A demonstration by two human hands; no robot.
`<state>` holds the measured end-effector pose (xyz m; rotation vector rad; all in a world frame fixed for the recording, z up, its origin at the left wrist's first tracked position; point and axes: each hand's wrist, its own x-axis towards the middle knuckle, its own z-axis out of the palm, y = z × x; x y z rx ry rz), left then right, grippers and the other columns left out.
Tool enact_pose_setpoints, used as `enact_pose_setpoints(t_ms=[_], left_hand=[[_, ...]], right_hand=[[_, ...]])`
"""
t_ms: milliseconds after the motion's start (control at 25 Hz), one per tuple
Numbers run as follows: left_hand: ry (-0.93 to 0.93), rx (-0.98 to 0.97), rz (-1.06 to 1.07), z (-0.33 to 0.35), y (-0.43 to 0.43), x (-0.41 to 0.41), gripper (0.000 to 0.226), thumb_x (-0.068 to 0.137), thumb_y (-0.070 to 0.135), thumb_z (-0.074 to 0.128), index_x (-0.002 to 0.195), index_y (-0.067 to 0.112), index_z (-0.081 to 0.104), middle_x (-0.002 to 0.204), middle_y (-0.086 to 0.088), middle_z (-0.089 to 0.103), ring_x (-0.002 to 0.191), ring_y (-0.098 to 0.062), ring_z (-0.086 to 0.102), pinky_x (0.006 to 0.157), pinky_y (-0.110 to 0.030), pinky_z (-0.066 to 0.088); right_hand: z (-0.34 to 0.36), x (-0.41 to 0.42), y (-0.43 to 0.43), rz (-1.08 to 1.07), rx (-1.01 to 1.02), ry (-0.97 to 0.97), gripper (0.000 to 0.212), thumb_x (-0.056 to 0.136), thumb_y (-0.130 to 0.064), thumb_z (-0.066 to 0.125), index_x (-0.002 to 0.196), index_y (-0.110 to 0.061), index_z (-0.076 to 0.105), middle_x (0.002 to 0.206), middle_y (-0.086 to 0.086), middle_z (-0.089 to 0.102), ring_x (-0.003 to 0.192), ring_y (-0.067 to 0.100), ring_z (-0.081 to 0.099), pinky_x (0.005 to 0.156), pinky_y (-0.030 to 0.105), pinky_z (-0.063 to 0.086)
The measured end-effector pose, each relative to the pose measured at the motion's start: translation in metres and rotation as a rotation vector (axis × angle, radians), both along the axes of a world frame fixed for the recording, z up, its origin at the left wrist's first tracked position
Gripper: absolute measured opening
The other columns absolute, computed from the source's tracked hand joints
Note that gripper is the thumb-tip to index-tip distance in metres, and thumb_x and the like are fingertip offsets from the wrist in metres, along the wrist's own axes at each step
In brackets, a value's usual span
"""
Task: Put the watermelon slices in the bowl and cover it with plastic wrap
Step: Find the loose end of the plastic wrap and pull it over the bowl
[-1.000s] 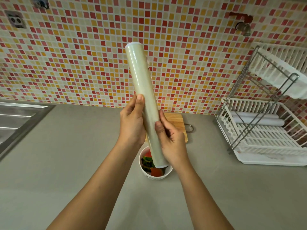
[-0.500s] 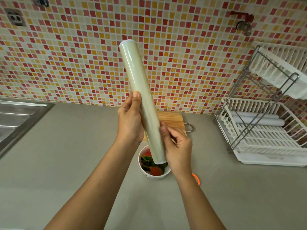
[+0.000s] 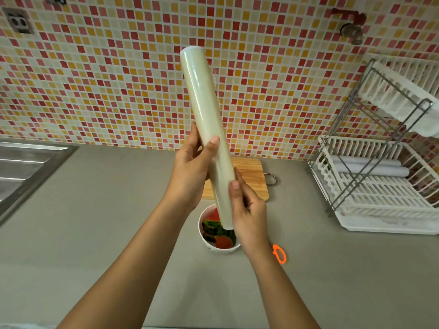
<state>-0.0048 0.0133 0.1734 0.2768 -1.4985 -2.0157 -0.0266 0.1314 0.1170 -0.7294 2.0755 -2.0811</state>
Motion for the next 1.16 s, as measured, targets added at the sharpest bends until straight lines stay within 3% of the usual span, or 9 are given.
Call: enact_pose_setpoints(t_ms=[120, 200, 400, 560, 760, 840, 920, 1040, 1160], left_hand=[[0.028, -0.019, 0.023, 0.001, -0.003, 0.000, 0.051, 0.093, 0.019, 0.057, 0.142, 0.024, 0.041, 0.125, 0.000, 0.060, 0.106, -0.010, 0.062, 0.079, -0.028, 0.056], [0.048, 0.008, 0.018, 0.004, -0.006, -0.001, 0.048, 0.094, 0.017, 0.056, 0.140, 0.021, 0.044, 0.125, -0.004, 0.059, 0.104, -0.012, 0.061, 0.079, -0.027, 0.054], [0.047, 0.017, 0.065, 0.007, -0.008, -0.003, 0.047, 0.094, 0.015, 0.055, 0.140, 0.018, 0.044, 0.129, -0.004, 0.058, 0.109, -0.014, 0.060, 0.088, -0.033, 0.054], [0.050, 0.005, 0.078, 0.008, -0.008, -0.004, 0.047, 0.094, 0.013, 0.055, 0.140, 0.015, 0.044, 0.130, -0.006, 0.058, 0.110, -0.015, 0.060, 0.089, -0.032, 0.054], [0.078, 0.038, 0.037, 0.012, -0.013, -0.006, 0.045, 0.095, 0.012, 0.053, 0.139, 0.014, 0.045, 0.118, -0.005, 0.059, 0.098, -0.012, 0.061, 0.078, -0.027, 0.053], [0.088, 0.051, 0.046, 0.013, -0.015, -0.007, 0.045, 0.095, 0.011, 0.053, 0.139, 0.014, 0.045, 0.119, -0.004, 0.059, 0.100, -0.013, 0.060, 0.082, -0.030, 0.054], [0.088, 0.040, 0.051, 0.013, -0.017, -0.008, 0.046, 0.094, 0.010, 0.053, 0.139, 0.015, 0.045, 0.121, -0.004, 0.060, 0.102, -0.014, 0.060, 0.084, -0.031, 0.054], [0.082, 0.039, 0.038, 0.012, -0.020, -0.006, 0.048, 0.093, 0.010, 0.055, 0.140, 0.016, 0.045, 0.125, -0.006, 0.059, 0.101, -0.012, 0.061, 0.077, -0.026, 0.054], [0.090, 0.064, 0.040, 0.012, -0.021, -0.007, 0.048, 0.094, 0.012, 0.055, 0.140, 0.016, 0.045, 0.131, -0.010, 0.056, 0.104, -0.015, 0.060, 0.077, -0.026, 0.053]], right_hand=[[-0.002, 0.001, -0.004, 0.047, 0.012, -0.043, 0.043, 0.086, -0.056, 0.040, 0.124, -0.043, 0.054, 0.123, -0.025, 0.059, 0.113, -0.008, 0.053, 0.089, 0.010, 0.044], [0.000, -0.001, -0.002, 0.111, -0.007, -0.103, 0.039, 0.087, -0.056, 0.035, 0.121, -0.048, 0.054, 0.124, -0.031, 0.055, 0.116, -0.013, 0.048, 0.090, 0.005, 0.040], [-0.002, 0.002, -0.001, 0.178, -0.013, -0.056, 0.060, 0.081, -0.063, 0.045, 0.135, -0.037, 0.044, 0.128, -0.038, 0.046, 0.120, -0.017, 0.042, 0.088, 0.001, 0.037], [-0.003, -0.001, -0.001, 0.214, 0.002, -0.058, 0.039, 0.086, -0.053, 0.045, 0.125, -0.053, 0.044, 0.124, -0.045, 0.045, 0.120, -0.019, 0.040, 0.089, 0.000, 0.035], [-0.007, -0.006, 0.001, 0.247, -0.119, -0.175, 0.042, 0.084, -0.056, 0.046, 0.123, -0.043, 0.055, 0.136, -0.021, 0.052, 0.129, 0.000, 0.043, 0.107, 0.026, 0.036], [-0.004, -0.002, -0.001, 0.244, -0.025, -0.085, 0.047, 0.081, -0.065, 0.045, 0.127, -0.052, 0.045, 0.135, -0.034, 0.045, 0.128, -0.011, 0.039, 0.101, 0.011, 0.035], [-0.002, -0.001, -0.003, 0.248, 0.058, -0.035, 0.040, 0.085, -0.059, 0.043, 0.124, -0.060, 0.038, 0.130, -0.046, 0.040, 0.124, -0.020, 0.034, 0.093, 0.000, 0.032], [0.000, -0.006, 0.001, 0.271, 0.052, -0.048, 0.035, 0.088, -0.045, 0.040, 0.122, -0.055, 0.041, 0.133, -0.033, 0.043, 0.123, -0.018, 0.038, 0.093, 0.002, 0.033], [0.002, -0.005, 0.002, 0.241, 0.009, -0.080, 0.035, 0.089, -0.047, 0.038, 0.123, -0.051, 0.043, 0.134, -0.031, 0.046, 0.125, -0.013, 0.039, 0.101, 0.010, 0.034]])
